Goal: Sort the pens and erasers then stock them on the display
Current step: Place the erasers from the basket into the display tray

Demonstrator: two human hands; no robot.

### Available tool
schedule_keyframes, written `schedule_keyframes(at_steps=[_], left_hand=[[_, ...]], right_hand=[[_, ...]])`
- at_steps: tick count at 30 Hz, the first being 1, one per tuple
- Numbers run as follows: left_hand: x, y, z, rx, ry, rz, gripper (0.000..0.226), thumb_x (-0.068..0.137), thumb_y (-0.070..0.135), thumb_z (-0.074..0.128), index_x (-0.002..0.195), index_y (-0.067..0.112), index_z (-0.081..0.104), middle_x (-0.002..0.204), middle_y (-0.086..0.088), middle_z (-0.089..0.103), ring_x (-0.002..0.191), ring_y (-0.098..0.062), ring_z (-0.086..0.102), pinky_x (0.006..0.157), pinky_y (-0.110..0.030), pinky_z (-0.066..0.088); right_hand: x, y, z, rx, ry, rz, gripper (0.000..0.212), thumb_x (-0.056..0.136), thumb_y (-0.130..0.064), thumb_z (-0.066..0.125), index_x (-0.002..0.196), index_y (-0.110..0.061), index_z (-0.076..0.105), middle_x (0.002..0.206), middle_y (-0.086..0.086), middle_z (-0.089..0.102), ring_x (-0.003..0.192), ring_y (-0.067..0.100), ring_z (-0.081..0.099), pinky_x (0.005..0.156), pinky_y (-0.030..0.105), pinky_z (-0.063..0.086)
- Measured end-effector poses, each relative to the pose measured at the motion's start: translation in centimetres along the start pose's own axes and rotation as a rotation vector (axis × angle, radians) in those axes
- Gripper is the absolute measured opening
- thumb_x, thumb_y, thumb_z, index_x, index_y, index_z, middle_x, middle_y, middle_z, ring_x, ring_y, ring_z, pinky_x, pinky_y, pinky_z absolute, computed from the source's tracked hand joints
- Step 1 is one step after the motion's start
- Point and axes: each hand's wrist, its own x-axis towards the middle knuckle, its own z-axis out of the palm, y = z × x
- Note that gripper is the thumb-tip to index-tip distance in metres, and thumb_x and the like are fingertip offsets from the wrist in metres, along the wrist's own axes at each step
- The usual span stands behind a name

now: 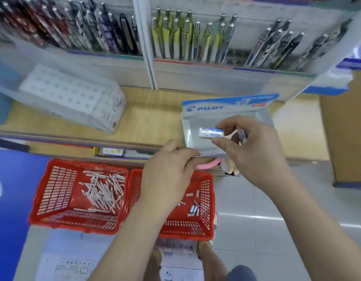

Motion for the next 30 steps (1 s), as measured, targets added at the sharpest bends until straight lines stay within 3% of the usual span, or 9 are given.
schedule_keyframes(at_steps=[3,6,10,15,20,24,30], left_hand=[[-0.4,-0.1,-0.6,-0.141,0.020,-0.073,0.027,0.085,0.049,0.056,0.110,0.039,0.064,0.091,0.014,0.062,0.086,-0.003,0.059,0.079,-0.029,0.048],[0.4,-0.9,-1.5,-0.351,0.196,-0.165,0.021,0.082,0.046,0.060,0.102,0.040,0.067,0.080,0.017,0.064,0.080,0.002,0.060,0.074,-0.013,0.044],[2.8,-1.4,-1.8,-0.372,0.254,-0.202,0.018,0.082,0.033,0.067,0.099,0.039,0.069,0.085,0.016,0.065,0.084,0.004,0.058,0.073,-0.005,0.039],[5.6,-1.0,-0.8,-0.238,0.226,-0.197,0.022,0.079,0.032,0.069,0.100,0.036,0.070,0.096,0.015,0.069,0.092,0.001,0.058,0.084,-0.017,0.043],[6.9,-0.7,-0.2,-0.265,0.269,-0.252,0.007,0.074,0.033,0.071,0.080,0.032,0.067,0.076,0.014,0.069,0.073,-0.004,0.061,0.072,-0.024,0.048],[7.4,-0.5,0.3,-0.283,0.324,-0.273,0.023,0.069,0.028,0.073,0.081,0.027,0.053,0.074,0.012,0.065,0.071,-0.009,0.062,0.070,-0.034,0.050],[7.6,-0.4,0.2,-0.337,0.316,-0.321,0.025,0.068,0.027,0.075,0.089,0.032,0.062,0.083,0.019,0.069,0.081,0.003,0.063,0.078,-0.028,0.052]], right_hand=[[1.2,0.4,1.0,-0.083,-0.057,-0.065,0.018,0.081,-0.022,0.073,0.098,-0.027,0.068,0.087,-0.011,0.058,0.066,0.008,0.052,0.064,0.011,0.040],[2.4,0.5,2.1,-0.229,-0.058,-0.174,0.020,0.083,-0.023,0.071,0.102,-0.024,0.069,0.093,-0.006,0.061,0.067,0.012,0.048,0.073,0.027,0.044],[4.1,0.2,2.9,-0.371,-0.022,-0.234,0.025,0.086,-0.025,0.065,0.110,-0.023,0.066,0.102,-0.002,0.062,0.077,0.013,0.045,0.071,0.027,0.035],[4.9,0.2,4.4,-0.440,0.070,-0.249,0.026,0.086,-0.025,0.065,0.110,-0.018,0.067,0.101,0.006,0.068,0.089,0.029,0.060,0.075,0.036,0.045],[4.8,0.6,5.1,-0.407,0.108,-0.197,0.025,0.086,-0.031,0.065,0.108,-0.019,0.067,0.097,0.004,0.070,0.086,0.029,0.062,0.073,0.035,0.047],[4.8,0.5,5.4,-0.386,0.170,-0.174,0.022,0.084,-0.033,0.067,0.098,-0.016,0.068,0.090,0.006,0.070,0.079,0.030,0.062,0.068,0.035,0.047],[4.8,0.0,5.3,-0.403,0.206,-0.144,0.013,0.082,-0.031,0.069,0.087,-0.018,0.069,0.081,0.005,0.071,0.072,0.029,0.061,0.060,0.030,0.039]])
